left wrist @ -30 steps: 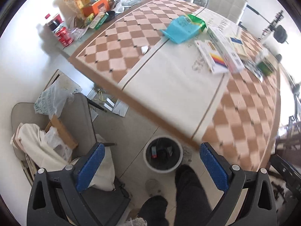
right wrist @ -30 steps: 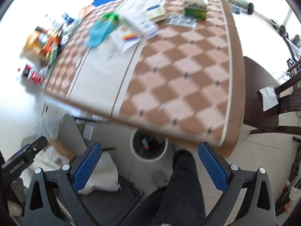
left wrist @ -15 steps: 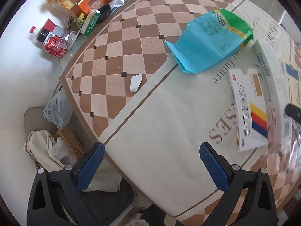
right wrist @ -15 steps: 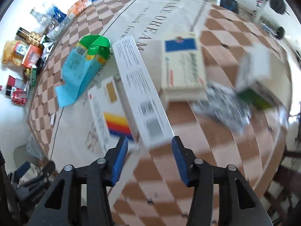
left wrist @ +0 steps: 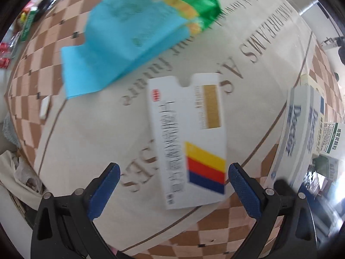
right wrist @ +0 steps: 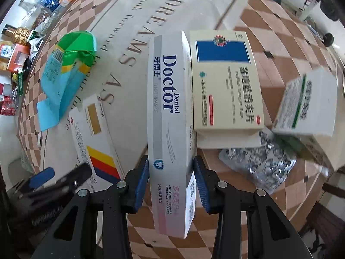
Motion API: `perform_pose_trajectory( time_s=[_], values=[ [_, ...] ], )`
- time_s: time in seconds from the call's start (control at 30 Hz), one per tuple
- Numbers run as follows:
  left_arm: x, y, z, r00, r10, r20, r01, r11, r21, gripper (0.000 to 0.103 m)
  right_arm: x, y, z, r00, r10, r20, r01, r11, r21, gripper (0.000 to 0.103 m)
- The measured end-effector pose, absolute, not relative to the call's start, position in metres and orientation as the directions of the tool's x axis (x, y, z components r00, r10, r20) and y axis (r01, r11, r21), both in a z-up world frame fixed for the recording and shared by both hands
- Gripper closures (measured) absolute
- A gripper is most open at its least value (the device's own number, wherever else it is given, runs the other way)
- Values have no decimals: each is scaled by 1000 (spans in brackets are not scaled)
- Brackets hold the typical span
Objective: Collect trash
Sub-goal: 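Grasp the white medicine box with the left tool while the right tool grasps the Doctor toothpaste box, then carry both boxes over the bin and open both tools to drop them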
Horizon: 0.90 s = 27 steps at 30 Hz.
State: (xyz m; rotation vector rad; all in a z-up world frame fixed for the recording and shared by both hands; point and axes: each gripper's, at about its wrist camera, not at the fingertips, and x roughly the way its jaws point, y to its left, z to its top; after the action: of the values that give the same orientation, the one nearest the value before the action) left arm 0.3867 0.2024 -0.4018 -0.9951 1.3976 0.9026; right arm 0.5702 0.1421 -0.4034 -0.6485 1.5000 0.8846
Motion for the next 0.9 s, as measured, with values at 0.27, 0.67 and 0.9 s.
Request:
perform_pose_trajectory(
  time_s=[0.27, 0.67, 0.9],
  values=[
    [402, 194, -416, -13, -54, -998, -914, 405, -10, 31, 576, 118, -419, -143, 65, -988, -795, 587, 153, 63],
    [311, 121, -420, -43, -52, -998, -888, 460, 14, 30, 507, 69, -437, -150, 9, -989, -854, 503, 134, 66],
    [315, 124, -407, -47, 13, -999, -851, 522, 47, 31, 498, 84, -449, -99, -11, -995, -861, 503, 80, 66]
  ],
)
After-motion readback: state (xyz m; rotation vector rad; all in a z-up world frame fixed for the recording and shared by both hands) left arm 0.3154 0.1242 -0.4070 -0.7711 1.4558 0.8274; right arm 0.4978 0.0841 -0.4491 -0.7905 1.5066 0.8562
